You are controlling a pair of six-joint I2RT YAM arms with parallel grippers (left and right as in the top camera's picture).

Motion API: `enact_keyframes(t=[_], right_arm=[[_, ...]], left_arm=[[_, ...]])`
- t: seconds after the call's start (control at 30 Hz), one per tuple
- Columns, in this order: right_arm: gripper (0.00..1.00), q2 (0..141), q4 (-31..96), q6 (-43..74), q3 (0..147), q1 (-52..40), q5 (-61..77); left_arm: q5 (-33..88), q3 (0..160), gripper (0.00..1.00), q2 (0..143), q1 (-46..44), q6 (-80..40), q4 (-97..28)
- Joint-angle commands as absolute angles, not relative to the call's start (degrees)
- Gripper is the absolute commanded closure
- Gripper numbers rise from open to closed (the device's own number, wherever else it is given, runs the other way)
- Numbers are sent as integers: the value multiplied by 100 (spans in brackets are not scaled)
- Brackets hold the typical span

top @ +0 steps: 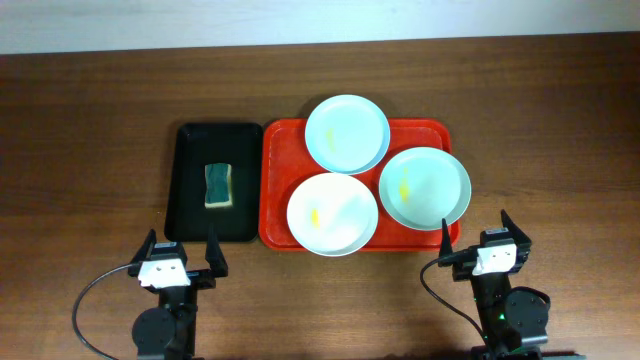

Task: Clean dirty plates on tray and stack at the side

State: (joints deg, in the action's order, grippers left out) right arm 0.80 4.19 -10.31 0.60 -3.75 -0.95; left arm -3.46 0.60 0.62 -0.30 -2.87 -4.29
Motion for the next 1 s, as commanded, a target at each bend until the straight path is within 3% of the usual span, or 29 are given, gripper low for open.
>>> enact_keyframes(t=[0.0, 0.53, 0.97], right_arm=[[1, 47, 460, -1009, 32, -401, -64], [1, 47, 458, -1009, 32, -403, -60], [1, 47, 362, -1007, 32, -412, 875]], left_arm=[[-414, 54, 1, 36, -3, -364, -440], [-366, 54, 0, 36, -5, -366, -440], [2862, 71, 1, 36, -10, -386, -244]])
